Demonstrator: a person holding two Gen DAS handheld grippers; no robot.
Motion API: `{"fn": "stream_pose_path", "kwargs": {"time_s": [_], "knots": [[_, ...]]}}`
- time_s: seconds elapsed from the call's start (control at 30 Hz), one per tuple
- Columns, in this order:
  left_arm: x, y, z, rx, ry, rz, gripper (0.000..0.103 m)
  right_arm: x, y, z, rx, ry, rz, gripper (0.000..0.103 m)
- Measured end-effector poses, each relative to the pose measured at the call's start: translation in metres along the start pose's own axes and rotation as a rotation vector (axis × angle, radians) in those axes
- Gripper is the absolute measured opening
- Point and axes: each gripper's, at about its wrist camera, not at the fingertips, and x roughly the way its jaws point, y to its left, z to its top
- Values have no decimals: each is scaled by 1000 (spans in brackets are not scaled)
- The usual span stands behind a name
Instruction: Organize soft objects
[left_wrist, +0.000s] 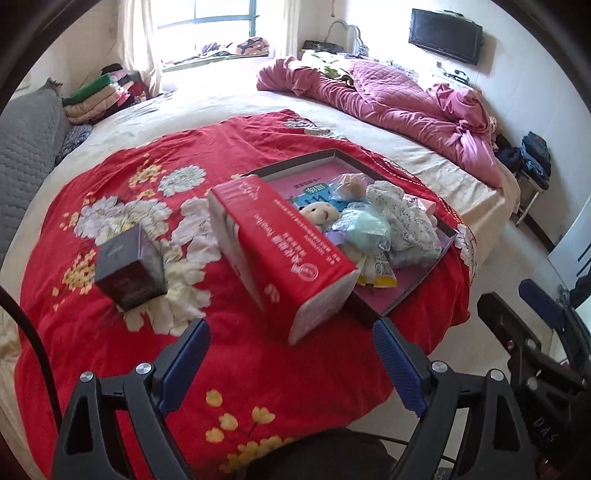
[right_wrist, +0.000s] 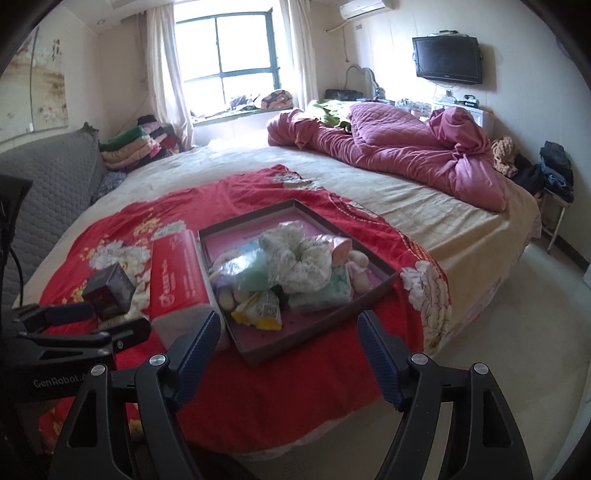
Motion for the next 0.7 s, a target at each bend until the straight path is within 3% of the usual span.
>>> {"fn": "stream_pose_path", "kwargs": {"time_s": [0.7], "knots": [[-11, 1, -19, -18, -1, 14, 89, -9, 5, -9, 5, 15, -4, 78]]}}
